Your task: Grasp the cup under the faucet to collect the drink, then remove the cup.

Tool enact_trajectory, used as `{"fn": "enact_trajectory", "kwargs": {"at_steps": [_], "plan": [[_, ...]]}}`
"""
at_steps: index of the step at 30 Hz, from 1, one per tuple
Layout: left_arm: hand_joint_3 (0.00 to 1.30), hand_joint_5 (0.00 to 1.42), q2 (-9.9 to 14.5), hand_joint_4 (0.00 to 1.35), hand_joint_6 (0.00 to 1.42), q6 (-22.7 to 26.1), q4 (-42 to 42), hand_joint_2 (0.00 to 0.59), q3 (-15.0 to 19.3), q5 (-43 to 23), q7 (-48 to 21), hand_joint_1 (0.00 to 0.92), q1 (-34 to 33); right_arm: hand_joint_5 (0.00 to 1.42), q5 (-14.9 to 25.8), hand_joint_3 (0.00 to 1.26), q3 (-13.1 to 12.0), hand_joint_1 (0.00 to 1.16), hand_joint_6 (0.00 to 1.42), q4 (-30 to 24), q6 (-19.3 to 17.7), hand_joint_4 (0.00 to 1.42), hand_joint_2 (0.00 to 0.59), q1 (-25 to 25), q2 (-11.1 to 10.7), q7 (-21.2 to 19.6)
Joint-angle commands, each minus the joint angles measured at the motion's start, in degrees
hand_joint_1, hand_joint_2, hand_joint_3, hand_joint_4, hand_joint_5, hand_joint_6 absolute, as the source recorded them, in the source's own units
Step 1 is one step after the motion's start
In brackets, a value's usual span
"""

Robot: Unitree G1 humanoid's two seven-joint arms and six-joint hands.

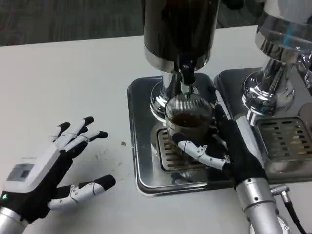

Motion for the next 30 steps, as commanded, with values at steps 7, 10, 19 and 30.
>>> {"fn": "enact_trajectory", "kwargs": {"at_steps": [7,10,19,30], "plan": [[0.27,0.11,0.29,0.00,0.00,1.19,-1.98,0.140,1.10,-0.13,-0.20,0.036,1.90,0.39,0.98,0.03,-0.28,0.84,0.53,2.24,-1.07,0.21,0.159,-0.67,1.12,0.44],[0.28,0.11,0.14,0.00,0.00,1.59,-2.63,0.143,1.37,-0.15,-0.20,0.039,2.52,0.40,1.07,0.05,-0.35,0.85,0.55,2.82,-1.62,0.22,0.166,-0.90,1.14,0.41],[0.30,0.12,0.08,0.00,0.00,2.27,-3.77,0.152,1.71,-0.24,-0.19,0.044,3.53,0.45,1.06,0.09,-0.77,0.87,0.60,3.67,-2.50,0.25,0.162,-0.61,1.70,-0.63],[0.31,0.12,0.24,0.00,0.00,2.48,-4.44,0.153,2.18,-0.47,-0.16,0.051,4.20,0.53,0.07,0.17,-0.81,0.90,0.68,4.20,-4.04,0.31,0.156,-0.42,2.19,-2.81]]}}
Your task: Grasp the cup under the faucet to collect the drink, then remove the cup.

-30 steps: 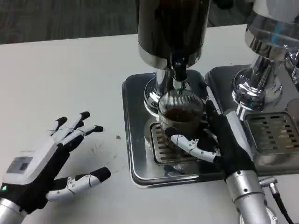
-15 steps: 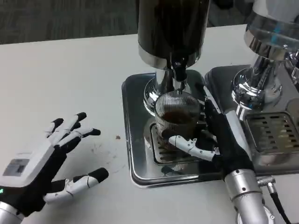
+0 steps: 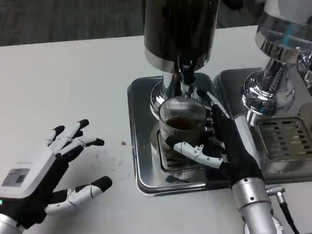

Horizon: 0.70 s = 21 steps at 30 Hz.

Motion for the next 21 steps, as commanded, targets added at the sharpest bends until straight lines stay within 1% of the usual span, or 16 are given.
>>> {"fn": "enact_trajectory", "kwargs": {"at_steps": [1,13,15,21], "plan": [[0.31,0.12,0.25,0.00,0.00,0.42,-0.76,0.153,0.77,-0.48,-0.19,0.053,0.94,0.54,-0.38,0.18,0.04,0.90,0.70,0.63,-1.01,0.32,0.156,0.82,0.31,-1.01],[0.31,0.12,-0.13,0.00,0.00,0.64,-0.99,0.154,1.11,-1.20,-0.36,0.059,1.45,0.65,-1.03,0.27,0.37,0.91,0.86,0.90,-2.05,0.40,0.159,0.90,0.31,-2.35],[0.32,0.12,-0.25,0.00,0.00,0.71,-1.13,0.154,1.14,-1.24,-0.34,0.060,1.57,0.66,-0.94,0.28,0.31,0.92,0.89,0.83,-2.22,0.41,0.152,0.85,0.28,-2.44],[0.32,0.12,-0.53,0.00,0.00,1.00,-1.44,0.154,1.25,-1.18,-0.18,0.061,1.83,0.72,-1.71,0.31,0.33,0.93,0.98,1.11,-3.34,0.45,0.152,0.69,0.21,-3.96]]}}
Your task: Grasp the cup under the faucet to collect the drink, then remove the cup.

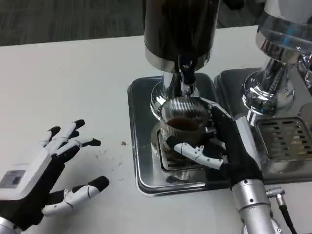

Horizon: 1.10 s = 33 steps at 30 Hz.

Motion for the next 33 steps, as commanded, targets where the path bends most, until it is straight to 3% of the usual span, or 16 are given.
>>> {"fn": "enact_trajectory", "kwargs": {"at_steps": [1,19,33], "plan": [[0.32,0.12,-0.44,0.00,0.00,0.67,-0.63,0.154,0.43,-0.33,-0.17,0.061,0.60,0.72,-0.54,0.31,-0.10,0.93,0.98,0.52,-2.05,0.45,0.152,0.39,0.28,-1.39],[0.33,0.12,-0.54,0.00,0.00,0.78,-0.61,0.150,0.55,-0.54,-0.35,0.061,0.68,0.85,-1.10,0.39,-0.51,0.93,1.18,1.45,-4.04,0.56,0.153,0.39,0.77,-3.95],[0.31,0.12,-0.58,0.00,0.00,0.07,0.32,0.152,-0.08,-0.65,-0.87,0.052,-0.49,0.91,-2.58,0.43,-1.13,0.94,1.28,-1.56,-4.70,0.60,0.137,2.19,0.46,-6.39]]}}
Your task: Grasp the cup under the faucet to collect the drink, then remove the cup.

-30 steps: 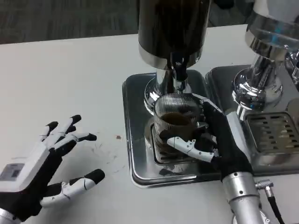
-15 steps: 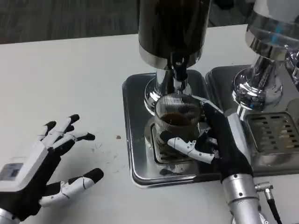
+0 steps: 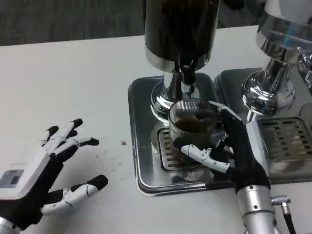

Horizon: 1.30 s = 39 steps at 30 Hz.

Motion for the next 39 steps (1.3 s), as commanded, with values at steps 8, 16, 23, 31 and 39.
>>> {"fn": "enact_trajectory", "kwargs": {"at_steps": [8,16,23,31,39], "plan": [[0.27,0.11,-0.65,0.00,0.00,-1.21,2.19,0.152,-1.40,-0.73,-1.24,0.046,-2.07,0.91,-1.63,0.43,-0.74,0.94,1.28,-3.57,-1.14,0.60,0.136,1.36,-0.43,-1.50],[0.25,0.11,-0.73,0.00,0.00,-1.49,2.67,0.148,-1.86,-0.59,-1.04,0.043,-2.48,0.91,-1.61,0.44,-1.12,0.94,1.29,-4.00,-2.31,0.60,0.136,1.86,0.18,-2.54],[0.25,0.11,-0.55,0.00,0.00,-1.89,3.32,0.148,-1.99,-0.51,-1.23,0.042,-3.17,0.92,-1.42,0.45,-1.18,0.94,1.29,-2.81,-2.12,0.61,0.136,1.78,0.32,-2.76],[0.25,0.11,-0.44,0.00,0.00,-2.41,3.92,0.148,-2.37,-0.37,-1.46,0.042,-3.80,0.92,-2.66,0.45,-0.98,0.94,1.30,-3.91,-3.09,0.62,0.136,2.36,-0.03,-4.95],[0.25,0.11,-0.18,0.00,0.00,-3.17,4.73,0.148,-2.47,-0.47,-2.22,0.042,-4.58,0.91,-4.50,0.46,-0.76,0.94,1.30,-5.50,-3.91,0.62,0.136,3.62,0.01,-7.28]]}}
